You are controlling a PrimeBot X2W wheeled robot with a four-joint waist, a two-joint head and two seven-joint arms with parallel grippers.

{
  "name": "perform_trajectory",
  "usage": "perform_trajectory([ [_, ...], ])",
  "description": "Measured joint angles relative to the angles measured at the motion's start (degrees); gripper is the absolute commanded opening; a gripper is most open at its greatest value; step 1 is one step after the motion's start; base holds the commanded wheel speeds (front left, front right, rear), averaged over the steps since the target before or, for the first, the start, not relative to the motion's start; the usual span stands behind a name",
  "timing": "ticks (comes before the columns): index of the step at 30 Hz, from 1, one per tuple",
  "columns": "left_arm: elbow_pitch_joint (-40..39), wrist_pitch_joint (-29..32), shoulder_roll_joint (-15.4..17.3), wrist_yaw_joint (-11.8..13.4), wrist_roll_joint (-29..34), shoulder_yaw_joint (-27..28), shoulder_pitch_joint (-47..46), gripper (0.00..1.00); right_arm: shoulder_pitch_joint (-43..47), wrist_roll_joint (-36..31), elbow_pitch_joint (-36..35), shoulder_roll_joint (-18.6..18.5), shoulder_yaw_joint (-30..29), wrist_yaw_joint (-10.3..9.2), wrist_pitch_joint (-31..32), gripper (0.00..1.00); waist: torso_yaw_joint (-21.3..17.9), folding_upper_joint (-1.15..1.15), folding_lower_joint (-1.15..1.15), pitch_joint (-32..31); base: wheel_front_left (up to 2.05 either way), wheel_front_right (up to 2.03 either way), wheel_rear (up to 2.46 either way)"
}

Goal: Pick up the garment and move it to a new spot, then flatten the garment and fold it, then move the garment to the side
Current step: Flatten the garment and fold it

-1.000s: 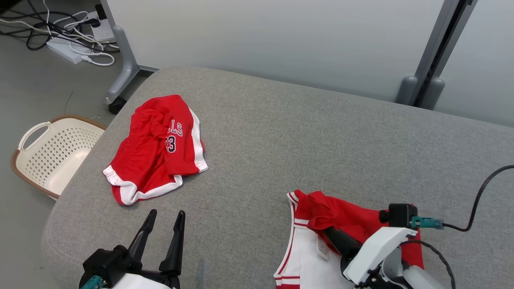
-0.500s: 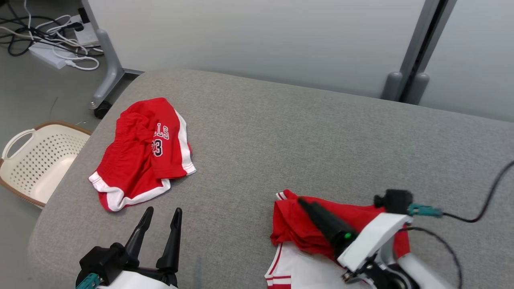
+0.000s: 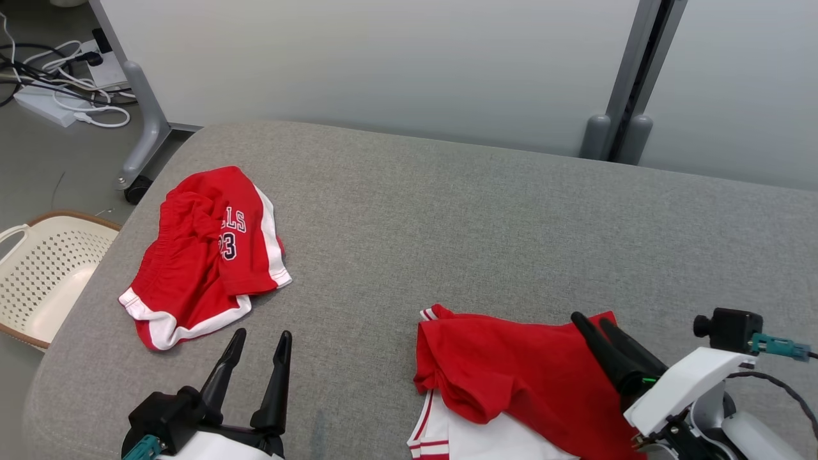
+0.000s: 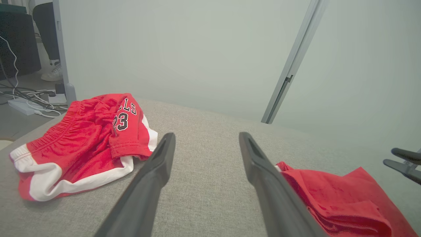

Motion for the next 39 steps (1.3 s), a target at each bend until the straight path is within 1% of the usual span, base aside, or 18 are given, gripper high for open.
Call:
perform_trajectory([
  [1, 0.0, 0.0, 0.0, 0.0, 0.0, -0.1, 0.0, 1.0, 0.2, -0.4, 0.3, 0.4, 0.2, 0.0, 0.4, 1.0, 0.1, 0.0, 0.0, 0.1, 0.0, 0.0, 0.0],
  [2, 0.0, 0.0, 0.1, 0.0, 0.0, -0.3, 0.0, 1.0, 0.2, -0.8, 0.5, 0.7, 0.3, 0.0, 0.6, 0.85, 0.2, 0.0, 0.0, 0.1, 0.0, 0.0, 0.0],
  [3, 0.0, 0.0, 0.1, 0.0, 0.0, -0.4, 0.0, 1.0, 0.2, -1.3, 0.8, 1.1, 0.5, 0.0, 0.9, 0.49, 0.3, 0.0, 0.0, 0.2, 0.0, 0.0, 0.0],
  [4, 0.1, 0.0, 0.3, 0.0, 0.0, -0.5, 0.0, 1.0, 0.2, -2.0, 1.2, 1.4, 0.7, 0.0, 1.2, 0.36, 0.4, 0.0, 0.0, 0.3, 0.0, 0.0, 0.0],
  [5, 0.2, 0.0, 0.4, 0.0, 0.0, -0.6, 0.0, 1.0, 0.1, -2.7, 1.9, 1.9, 1.0, 0.0, 1.6, 0.15, 0.6, 0.0, 0.0, 0.3, 0.0, 0.0, 0.0],
  [6, 0.3, 0.0, 0.5, 0.0, -0.1, -0.6, -0.1, 1.0, 0.1, -3.4, 2.5, 2.2, 1.2, 0.0, 1.8, 0.0, 0.8, 0.0, 0.0, 0.4, 0.0, 0.0, 0.0],
  [9, 0.5, 0.0, 0.6, 0.0, -0.3, -0.6, -0.1, 1.0, -0.2, -5.8, 4.2, 2.9, 1.7, 0.0, 3.3, 0.0, 1.5, 0.0, 0.0, 0.4, 0.0, 0.0, 0.0],
  [13, 0.6, 0.0, 0.6, 0.0, -0.4, -0.7, -0.1, 1.0, -0.2, -6.8, 4.7, 3.8, 1.5, 0.0, 5.0, 0.0, 2.5, 0.0, 0.0, 0.4, 0.0, 0.0, 0.0],
  [17, 0.7, 0.0, 0.6, 0.0, -0.4, -0.7, -0.1, 1.0, -0.1, -7.9, 4.9, 3.9, -0.2, 0.0, 5.1, 0.0, 3.0, 0.0, 0.0, 0.4, 0.0, 0.0, 0.0],
  [18, 0.7, 0.0, 0.6, 0.0, -0.4, -0.7, -0.1, 1.0, 0.0, -8.8, 5.1, 3.5, -1.5, 0.0, 5.0, 0.24, 3.1, 0.0, 0.0, 0.4, 0.0, 0.0, 0.0],
  [19, 0.7, 0.0, 0.6, 0.0, -0.4, -0.7, -0.1, 1.0, 0.0, -9.3, 5.3, 3.2, -2.2, 0.0, 5.0, 1.0, 3.1, 0.0, 0.0, 0.4, 0.0, 0.0, 0.0],
  [24, 0.8, 0.0, 0.6, 0.0, -0.4, -0.5, 0.0, 1.0, 1.0, -12.6, 5.6, 1.4, -6.6, 0.0, 6.2, 1.0, 2.7, 0.0, 0.0, 0.4, 0.0, 0.0, 0.0],
  [30, 0.8, 0.0, 0.5, 0.0, -0.4, -0.5, 0.6, 1.0, 4.4, -15.1, 3.8, 0.9, -11.4, 0.01, 12.3, 1.0, 1.6, 0.0, 0.0, 0.5, 0.0, 0.0, 0.0],
  [33, 1.0, 0.0, 0.5, 0.0, -0.4, -0.7, 0.6, 1.0, 6.0, -16.2, 2.5, 1.3, -13.7, 0.0, 15.2, 1.0, 1.1, 0.0, 0.0, 0.7, 0.0, 0.0, 0.0],
  [39, 1.1, 0.0, 0.5, 0.0, -0.5, -0.8, 0.4, 1.0, 8.4, -16.4, 0.8, 4.3, -16.7, 0.01, 23.7, 1.0, 0.3, 0.0, 0.0, 1.2, 0.0, 0.0, 0.0],
])
